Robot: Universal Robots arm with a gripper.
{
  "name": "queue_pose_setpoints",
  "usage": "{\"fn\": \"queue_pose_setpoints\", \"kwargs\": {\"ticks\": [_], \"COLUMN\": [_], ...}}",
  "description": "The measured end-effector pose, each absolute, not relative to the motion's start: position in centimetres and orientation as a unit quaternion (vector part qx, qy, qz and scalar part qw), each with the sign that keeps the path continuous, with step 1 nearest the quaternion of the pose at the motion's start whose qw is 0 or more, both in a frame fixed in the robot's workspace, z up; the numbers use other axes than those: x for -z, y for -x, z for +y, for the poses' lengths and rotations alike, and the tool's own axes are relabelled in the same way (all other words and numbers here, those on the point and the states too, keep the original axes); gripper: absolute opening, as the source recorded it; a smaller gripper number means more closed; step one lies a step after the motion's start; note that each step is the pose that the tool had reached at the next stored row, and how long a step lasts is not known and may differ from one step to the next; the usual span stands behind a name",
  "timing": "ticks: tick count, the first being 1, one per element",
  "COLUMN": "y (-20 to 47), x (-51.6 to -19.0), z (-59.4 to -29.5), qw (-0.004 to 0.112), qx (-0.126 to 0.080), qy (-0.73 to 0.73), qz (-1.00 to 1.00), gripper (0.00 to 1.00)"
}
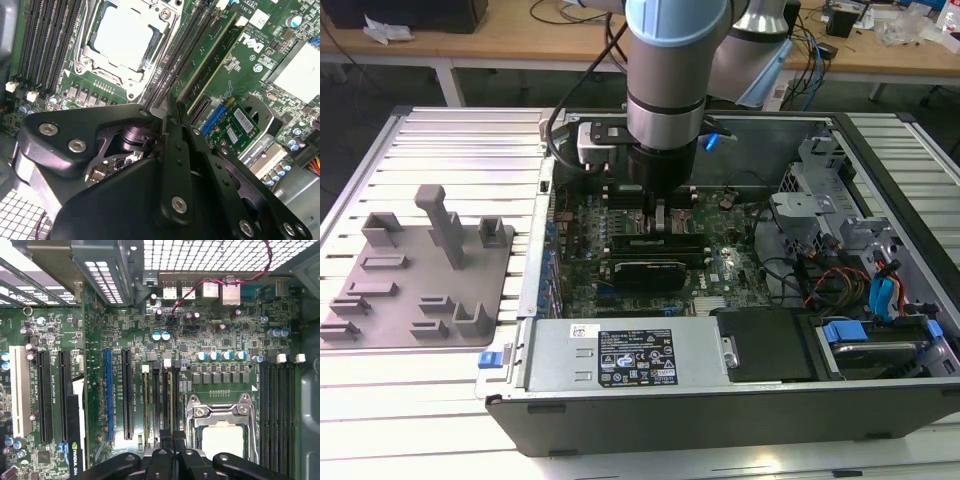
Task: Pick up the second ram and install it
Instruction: 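Insert the second ram into the second slot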
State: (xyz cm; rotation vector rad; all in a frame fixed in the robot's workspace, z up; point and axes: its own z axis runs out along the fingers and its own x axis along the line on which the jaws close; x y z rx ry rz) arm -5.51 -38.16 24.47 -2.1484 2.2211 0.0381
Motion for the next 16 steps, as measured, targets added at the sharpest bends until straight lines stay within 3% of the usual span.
{"fn": "queue_pose_setpoints", "kwargs": {"ticks": [6, 16], "y": [5.10, 4.98], "x": [-24.24, -23.92], "z": [-38.16, -38.14], "qw": [0.016, 0.016], "qx": [-0.022, -0.022], "qy": [0.695, 0.695], "qz": [0.719, 0.718], "gripper": [0.09, 0.09]}}
